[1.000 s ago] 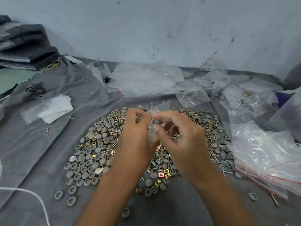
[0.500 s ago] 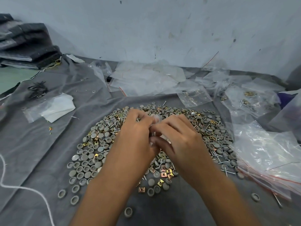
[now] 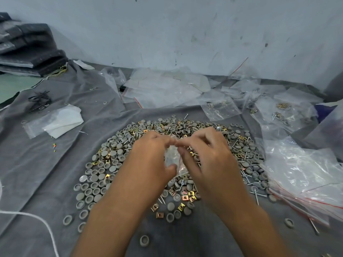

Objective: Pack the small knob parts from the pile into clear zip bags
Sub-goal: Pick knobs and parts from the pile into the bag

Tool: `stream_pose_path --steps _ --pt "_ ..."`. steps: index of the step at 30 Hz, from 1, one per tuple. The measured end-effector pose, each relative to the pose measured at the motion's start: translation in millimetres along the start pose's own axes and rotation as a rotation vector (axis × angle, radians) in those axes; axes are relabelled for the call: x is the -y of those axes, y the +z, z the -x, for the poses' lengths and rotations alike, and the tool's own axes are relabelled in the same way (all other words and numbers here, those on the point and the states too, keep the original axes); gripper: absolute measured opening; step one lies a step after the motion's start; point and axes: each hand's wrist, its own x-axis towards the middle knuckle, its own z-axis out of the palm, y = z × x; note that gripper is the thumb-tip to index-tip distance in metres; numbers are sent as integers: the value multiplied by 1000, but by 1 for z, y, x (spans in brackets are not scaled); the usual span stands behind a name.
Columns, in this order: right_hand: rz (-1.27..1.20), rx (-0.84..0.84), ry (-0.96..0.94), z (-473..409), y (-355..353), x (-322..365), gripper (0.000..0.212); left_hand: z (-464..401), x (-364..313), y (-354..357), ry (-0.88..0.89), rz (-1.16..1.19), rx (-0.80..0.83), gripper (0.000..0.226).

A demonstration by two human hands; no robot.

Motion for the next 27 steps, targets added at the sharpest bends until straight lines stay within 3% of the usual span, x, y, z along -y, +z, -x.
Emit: stream_pose_path --steps 3,6,9,16,22,27 --pt "-160 -28 184 -7 3 -20 13 1 1 -9 -49 -19 -15 57" --pt "28 252 310 -6 13 -50 15 3 8 -33 -86 -112 -144 61" --pt "166 495 267 0 29 -61 34 5 10 -44 -78 -145 -277 72" --pt "283 394 70 3 42 -57 39 1 16 19 -85 -86 -14 68" --pt "259 445 -14 1 45 -58 37 -8 27 29 -56 -35 12 35" --pt "247 449 -31 0 44 -58 21 -10 31 30 -60 19 29 32"
